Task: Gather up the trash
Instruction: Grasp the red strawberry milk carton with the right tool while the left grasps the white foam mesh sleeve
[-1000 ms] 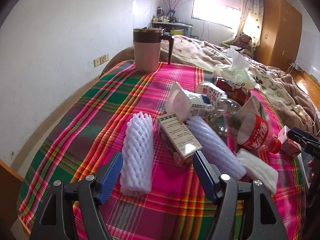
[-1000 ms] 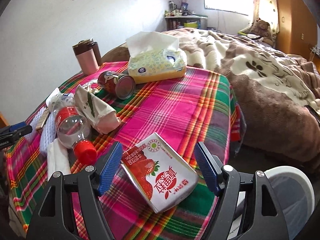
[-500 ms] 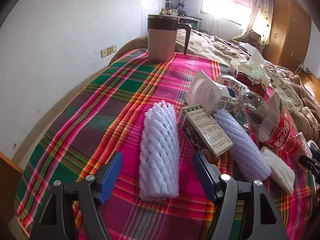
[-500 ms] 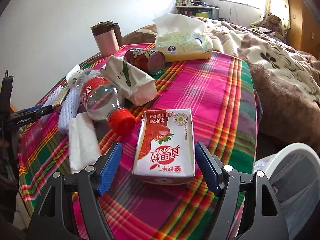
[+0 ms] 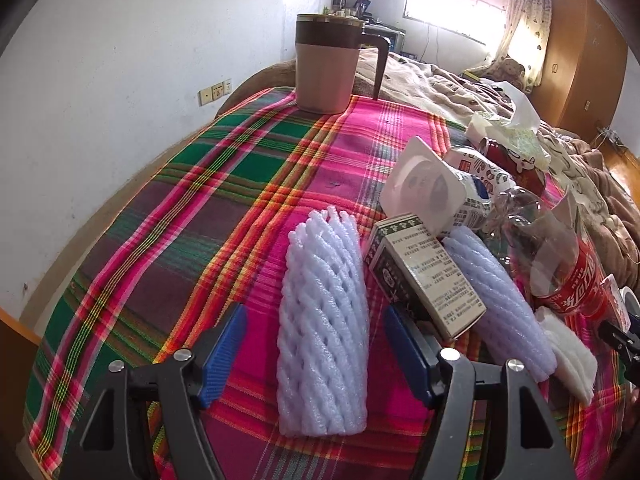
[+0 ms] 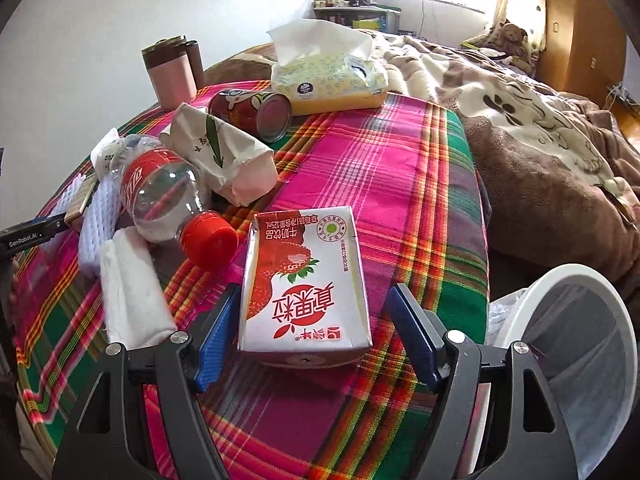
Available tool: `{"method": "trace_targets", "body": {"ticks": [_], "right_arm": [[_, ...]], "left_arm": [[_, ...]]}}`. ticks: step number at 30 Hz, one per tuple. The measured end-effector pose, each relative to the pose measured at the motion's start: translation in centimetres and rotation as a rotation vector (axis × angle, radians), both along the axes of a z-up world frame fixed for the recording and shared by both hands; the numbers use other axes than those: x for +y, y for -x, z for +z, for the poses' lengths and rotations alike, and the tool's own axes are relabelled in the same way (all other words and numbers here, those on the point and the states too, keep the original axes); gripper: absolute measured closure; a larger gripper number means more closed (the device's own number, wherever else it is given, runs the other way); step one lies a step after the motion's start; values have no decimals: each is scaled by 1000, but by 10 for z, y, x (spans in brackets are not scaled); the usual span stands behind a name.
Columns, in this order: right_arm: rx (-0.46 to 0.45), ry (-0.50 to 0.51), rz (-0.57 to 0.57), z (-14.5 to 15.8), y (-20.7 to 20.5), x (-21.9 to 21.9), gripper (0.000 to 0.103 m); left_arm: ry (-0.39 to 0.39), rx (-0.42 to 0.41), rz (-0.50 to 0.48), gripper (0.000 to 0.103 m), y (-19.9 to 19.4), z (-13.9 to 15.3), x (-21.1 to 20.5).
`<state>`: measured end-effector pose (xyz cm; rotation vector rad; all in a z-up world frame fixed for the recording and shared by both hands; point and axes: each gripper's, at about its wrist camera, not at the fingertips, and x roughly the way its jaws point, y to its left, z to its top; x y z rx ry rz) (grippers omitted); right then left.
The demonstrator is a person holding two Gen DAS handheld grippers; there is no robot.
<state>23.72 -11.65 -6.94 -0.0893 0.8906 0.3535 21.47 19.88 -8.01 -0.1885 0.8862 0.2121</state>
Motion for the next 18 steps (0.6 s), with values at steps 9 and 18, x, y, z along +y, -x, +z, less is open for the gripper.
{"method": "trace_targets", "body": {"ticks": [9, 18], "right_arm": [[-7, -4, -26, 1, 2, -2, 44], [-31, -43, -39, 8, 12, -7, 45]], "left_arm": [[-3, -6, -15, 66, -2, 2, -5], [-18, -50, -36, 67, 15, 12, -15]]}}
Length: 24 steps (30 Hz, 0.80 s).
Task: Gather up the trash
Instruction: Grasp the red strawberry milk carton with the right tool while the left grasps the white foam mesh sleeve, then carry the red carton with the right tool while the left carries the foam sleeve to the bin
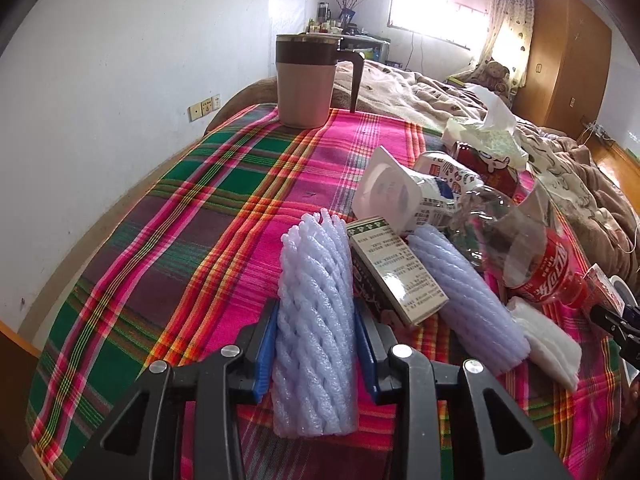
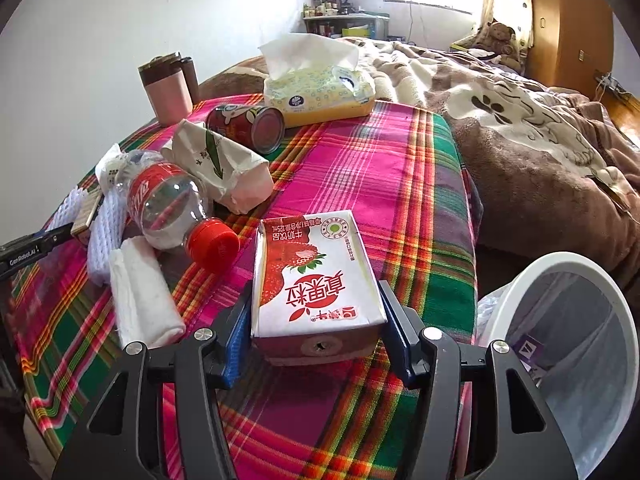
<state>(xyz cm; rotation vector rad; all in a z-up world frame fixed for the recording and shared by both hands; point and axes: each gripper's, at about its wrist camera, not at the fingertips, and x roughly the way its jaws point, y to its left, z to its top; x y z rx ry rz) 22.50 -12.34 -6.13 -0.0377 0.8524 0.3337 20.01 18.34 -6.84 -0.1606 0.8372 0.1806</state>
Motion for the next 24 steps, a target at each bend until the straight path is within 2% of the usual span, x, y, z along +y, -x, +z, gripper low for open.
{"method": "trace_targets", "body": {"ticks": [16, 24], "right_arm": [[-86, -78, -36, 28, 32, -18, 45], [-152, -90, -86, 45, 55, -38, 45]], "left_arm": [[12, -130, -72, 67, 52, 52, -39], [16, -185, -147, 67, 71, 71, -74]]}}
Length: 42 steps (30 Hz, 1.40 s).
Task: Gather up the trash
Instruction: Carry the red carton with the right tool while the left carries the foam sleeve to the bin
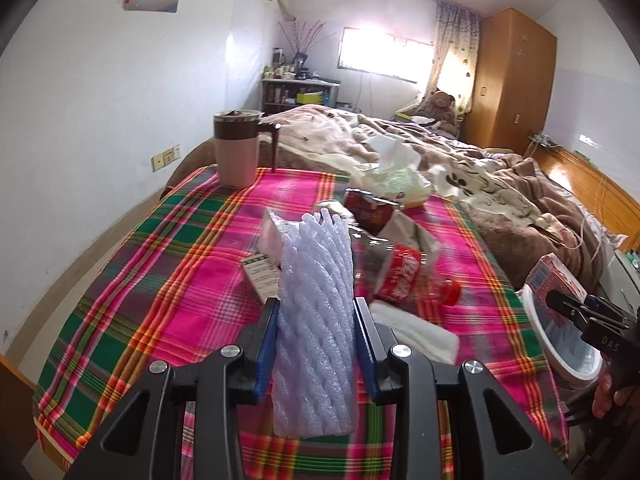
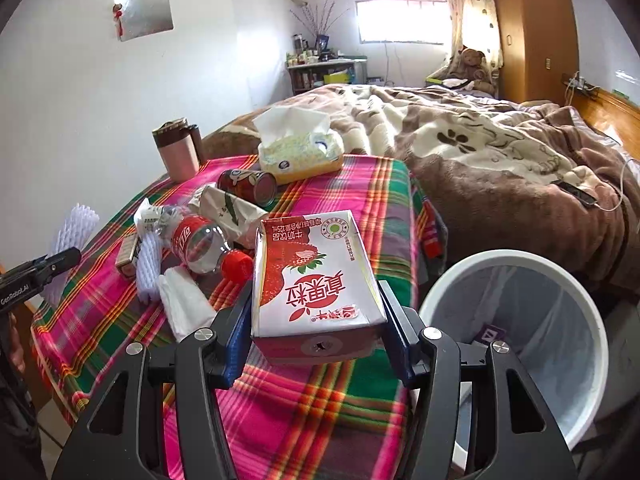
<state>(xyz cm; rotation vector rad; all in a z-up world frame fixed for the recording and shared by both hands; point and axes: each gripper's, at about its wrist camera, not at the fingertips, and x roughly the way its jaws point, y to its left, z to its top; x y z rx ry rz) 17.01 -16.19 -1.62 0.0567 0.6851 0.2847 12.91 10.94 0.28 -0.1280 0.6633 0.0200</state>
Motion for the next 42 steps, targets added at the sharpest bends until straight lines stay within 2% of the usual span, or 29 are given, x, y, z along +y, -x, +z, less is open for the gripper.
{"method": "trace_targets", "body": {"ticks": [21, 35, 42], "right_arm": [[-88, -6, -168, 21, 44, -65, 45], [-61, 21, -334, 13, 52, -115, 45], [-36, 13, -377, 6, 49, -130, 45]], "left_arm": [[-6, -78, -272, 67, 10, 23, -127], [-13, -73, -471, 67, -1, 19, -227], [3, -49, -538, 67, -12, 13, -264]]}}
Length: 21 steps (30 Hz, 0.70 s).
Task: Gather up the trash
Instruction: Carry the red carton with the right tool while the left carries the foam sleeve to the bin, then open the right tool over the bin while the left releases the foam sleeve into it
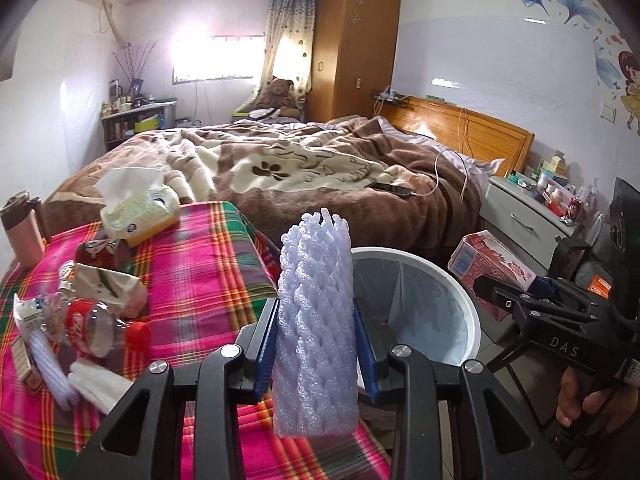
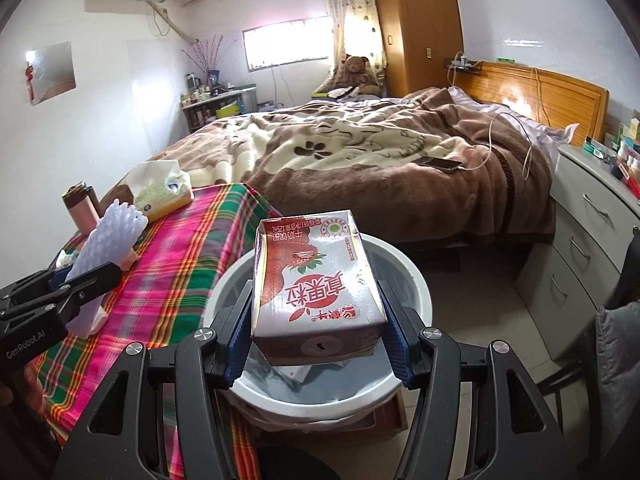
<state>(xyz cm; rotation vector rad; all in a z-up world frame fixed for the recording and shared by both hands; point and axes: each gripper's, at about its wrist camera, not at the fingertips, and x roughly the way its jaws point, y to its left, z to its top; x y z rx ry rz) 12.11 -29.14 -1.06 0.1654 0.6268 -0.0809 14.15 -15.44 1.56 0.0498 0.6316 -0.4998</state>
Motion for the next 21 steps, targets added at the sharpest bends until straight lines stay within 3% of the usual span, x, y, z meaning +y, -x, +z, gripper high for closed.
{"method": "trace_targets", "body": {"ticks": [18, 21], "right_arm": [[127, -5, -16, -32, -21, -18, 44], [139, -7, -10, -35, -24, -19, 44]], "left_arm": [[-59, 79, -74, 67, -31, -35, -51], [-54, 88, -75, 63, -34, -37, -52]]}}
